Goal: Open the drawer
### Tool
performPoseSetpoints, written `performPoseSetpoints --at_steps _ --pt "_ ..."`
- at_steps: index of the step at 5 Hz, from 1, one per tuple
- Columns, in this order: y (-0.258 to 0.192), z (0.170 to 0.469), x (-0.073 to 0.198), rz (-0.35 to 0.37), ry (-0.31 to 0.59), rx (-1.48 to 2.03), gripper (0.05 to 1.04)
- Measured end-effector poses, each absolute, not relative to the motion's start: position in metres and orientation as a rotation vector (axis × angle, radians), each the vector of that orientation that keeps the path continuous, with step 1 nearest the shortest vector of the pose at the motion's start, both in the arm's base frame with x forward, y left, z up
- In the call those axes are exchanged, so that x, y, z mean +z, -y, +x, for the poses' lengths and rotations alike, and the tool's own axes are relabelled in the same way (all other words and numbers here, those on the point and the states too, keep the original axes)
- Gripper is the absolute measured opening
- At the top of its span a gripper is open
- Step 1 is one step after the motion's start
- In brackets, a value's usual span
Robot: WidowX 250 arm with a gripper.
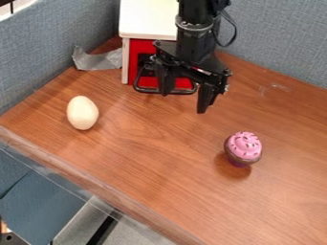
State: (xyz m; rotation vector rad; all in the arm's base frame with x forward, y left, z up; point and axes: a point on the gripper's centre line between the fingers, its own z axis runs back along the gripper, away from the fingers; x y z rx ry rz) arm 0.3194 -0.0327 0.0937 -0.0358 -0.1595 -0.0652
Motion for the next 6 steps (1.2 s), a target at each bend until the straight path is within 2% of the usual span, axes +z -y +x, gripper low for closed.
performPoseSetpoints --at_steps 1,3,5,6 --pt "0.033 0.317 0.084 -0.035 0.129 -0.069 1.0" --pt "0.02 0.325 0.085 -0.03 0.185 -0.221 1.0" --pt "0.013 0.334 0.096 -0.054 0.216 -0.368 1.0" --pt "0.008 0.343 0.09 -0.079 0.186 -0.514 1.0"
